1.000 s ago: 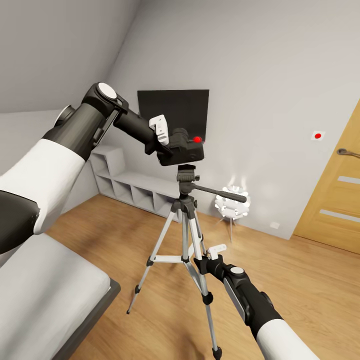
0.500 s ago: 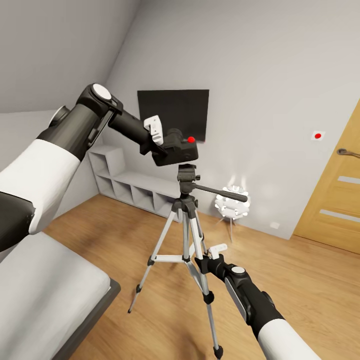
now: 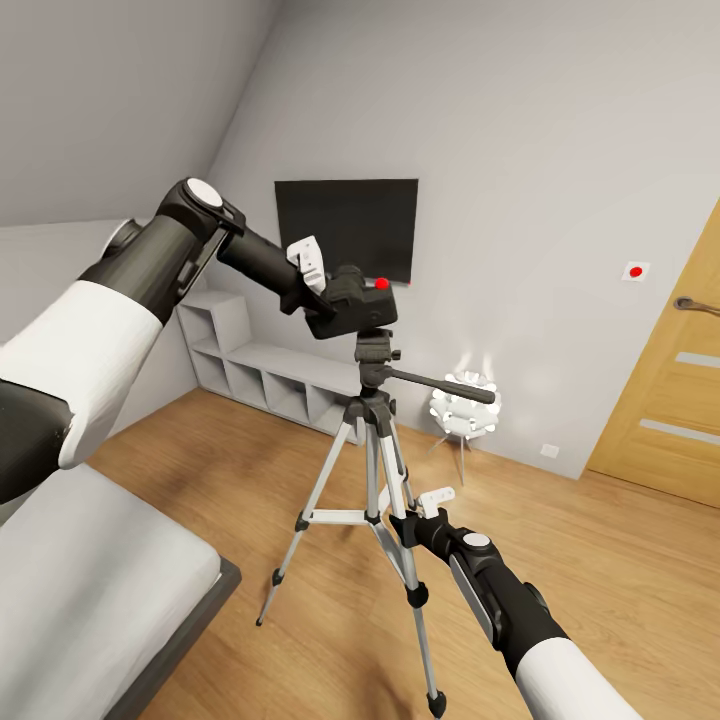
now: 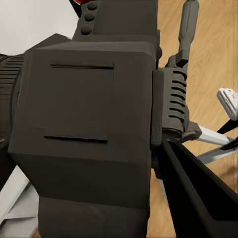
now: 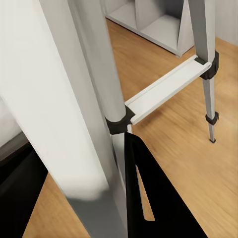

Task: Attach the digital camera to the camera tripod in the bedroom.

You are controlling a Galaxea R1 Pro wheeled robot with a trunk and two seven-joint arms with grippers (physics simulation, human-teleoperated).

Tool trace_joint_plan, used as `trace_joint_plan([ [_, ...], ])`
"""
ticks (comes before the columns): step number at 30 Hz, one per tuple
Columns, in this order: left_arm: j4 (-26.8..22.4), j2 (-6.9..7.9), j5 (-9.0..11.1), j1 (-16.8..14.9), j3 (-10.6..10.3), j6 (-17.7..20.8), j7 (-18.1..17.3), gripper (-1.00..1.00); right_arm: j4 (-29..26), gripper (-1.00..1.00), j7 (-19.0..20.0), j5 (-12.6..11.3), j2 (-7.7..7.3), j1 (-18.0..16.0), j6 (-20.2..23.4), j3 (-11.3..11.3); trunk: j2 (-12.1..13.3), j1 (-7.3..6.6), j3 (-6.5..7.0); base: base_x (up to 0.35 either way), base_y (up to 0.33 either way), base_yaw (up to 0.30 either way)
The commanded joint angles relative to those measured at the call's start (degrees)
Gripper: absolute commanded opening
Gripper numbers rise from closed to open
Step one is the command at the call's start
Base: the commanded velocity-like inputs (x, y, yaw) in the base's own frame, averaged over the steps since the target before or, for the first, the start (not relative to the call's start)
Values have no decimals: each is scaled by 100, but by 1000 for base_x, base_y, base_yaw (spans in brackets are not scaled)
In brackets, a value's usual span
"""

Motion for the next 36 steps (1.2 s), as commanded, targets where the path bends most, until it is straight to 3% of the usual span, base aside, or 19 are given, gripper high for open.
trace_joint_plan([
  [1,8,4,21,-6,-10,48,-19,-100,-9,-100,6,25,0,-5,27,-3,-8,2,-9,0,0,0],
  [12,191,-21,407,-7,9,87,141,-100,-8,-100,7,36,6,-5,29,-3,-8,2,-9,0,0,0],
  [24,210,-93,403,-9,0,51,463,-100,-15,-100,29,53,-7,-5,26,-3,-8,2,-9,0,0,0],
  [36,206,-91,364,-9,-32,21,515,-100,-14,-100,40,58,-8,-5,26,-3,-8,2,-9,0,0,0],
])
